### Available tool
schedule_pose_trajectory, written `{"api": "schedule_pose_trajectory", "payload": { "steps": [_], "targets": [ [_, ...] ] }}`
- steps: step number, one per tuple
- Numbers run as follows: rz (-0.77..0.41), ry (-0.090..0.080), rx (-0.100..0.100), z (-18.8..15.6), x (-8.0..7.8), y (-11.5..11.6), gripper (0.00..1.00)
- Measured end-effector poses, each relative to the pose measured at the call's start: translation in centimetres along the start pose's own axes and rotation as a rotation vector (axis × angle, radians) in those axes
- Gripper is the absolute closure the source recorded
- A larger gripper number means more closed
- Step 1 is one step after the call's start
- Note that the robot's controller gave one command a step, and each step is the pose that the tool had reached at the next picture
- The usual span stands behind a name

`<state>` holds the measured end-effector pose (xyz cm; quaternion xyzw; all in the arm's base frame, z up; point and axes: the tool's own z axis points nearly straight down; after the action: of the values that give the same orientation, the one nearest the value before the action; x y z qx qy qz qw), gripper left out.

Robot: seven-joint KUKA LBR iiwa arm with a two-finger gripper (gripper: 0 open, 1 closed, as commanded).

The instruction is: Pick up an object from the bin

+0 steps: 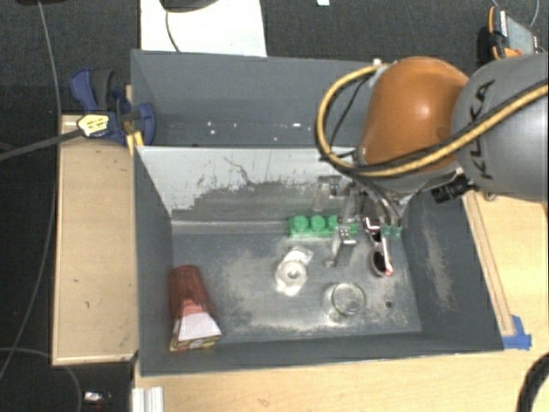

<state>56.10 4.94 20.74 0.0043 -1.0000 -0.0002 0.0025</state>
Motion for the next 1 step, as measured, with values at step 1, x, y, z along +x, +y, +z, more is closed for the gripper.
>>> {"api": "schedule_pose_trajectory", "payload": {
  "steps": [1],
  "targets": [
    [0.002,-0.008,0.000,-0.48,-0.14,-0.03,0.00]
  ]
}}
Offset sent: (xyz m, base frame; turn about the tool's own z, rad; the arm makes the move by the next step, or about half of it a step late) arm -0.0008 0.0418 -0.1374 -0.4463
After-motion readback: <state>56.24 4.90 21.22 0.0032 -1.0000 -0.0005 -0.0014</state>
